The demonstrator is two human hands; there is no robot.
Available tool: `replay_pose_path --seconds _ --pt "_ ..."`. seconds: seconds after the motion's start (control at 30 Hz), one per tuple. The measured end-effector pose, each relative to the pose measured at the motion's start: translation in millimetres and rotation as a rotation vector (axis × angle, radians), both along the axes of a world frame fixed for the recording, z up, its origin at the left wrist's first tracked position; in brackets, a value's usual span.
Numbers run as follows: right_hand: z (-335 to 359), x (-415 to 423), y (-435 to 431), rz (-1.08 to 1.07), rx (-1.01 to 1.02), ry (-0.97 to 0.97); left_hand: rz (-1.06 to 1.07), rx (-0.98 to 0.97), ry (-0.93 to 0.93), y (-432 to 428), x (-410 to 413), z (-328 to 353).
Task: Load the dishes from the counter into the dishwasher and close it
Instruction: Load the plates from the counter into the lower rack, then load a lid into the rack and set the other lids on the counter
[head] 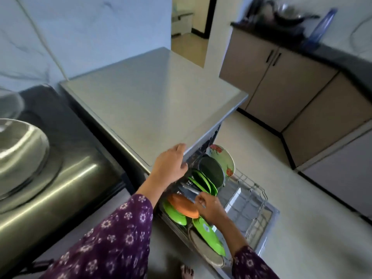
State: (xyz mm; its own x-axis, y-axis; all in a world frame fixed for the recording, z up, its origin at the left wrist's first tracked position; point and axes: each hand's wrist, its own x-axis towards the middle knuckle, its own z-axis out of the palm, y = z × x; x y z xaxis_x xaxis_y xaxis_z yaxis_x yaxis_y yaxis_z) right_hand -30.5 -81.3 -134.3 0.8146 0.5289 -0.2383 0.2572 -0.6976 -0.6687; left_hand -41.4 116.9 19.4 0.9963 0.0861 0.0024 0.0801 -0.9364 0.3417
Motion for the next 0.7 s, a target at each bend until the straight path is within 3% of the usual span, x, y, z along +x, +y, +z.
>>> replay_pose_path --seconds 0.33,0.6,0.7 --pt "167.2 -4.9 135.9 0.33 0.11 -0.066 0.498 -0.079 -0.037 89.2 -150.5 68.6" --pt "219.5 -31.3 253.5 0.567 0.129 -0.048 0.954 -0.113 -0.124 132.5 -258.9 90.1" --pt "216.7 -46.5 298.6 0.617 0.09 0.063 1.098 -0.132 -0.169 142.9 -292.7 87.0"
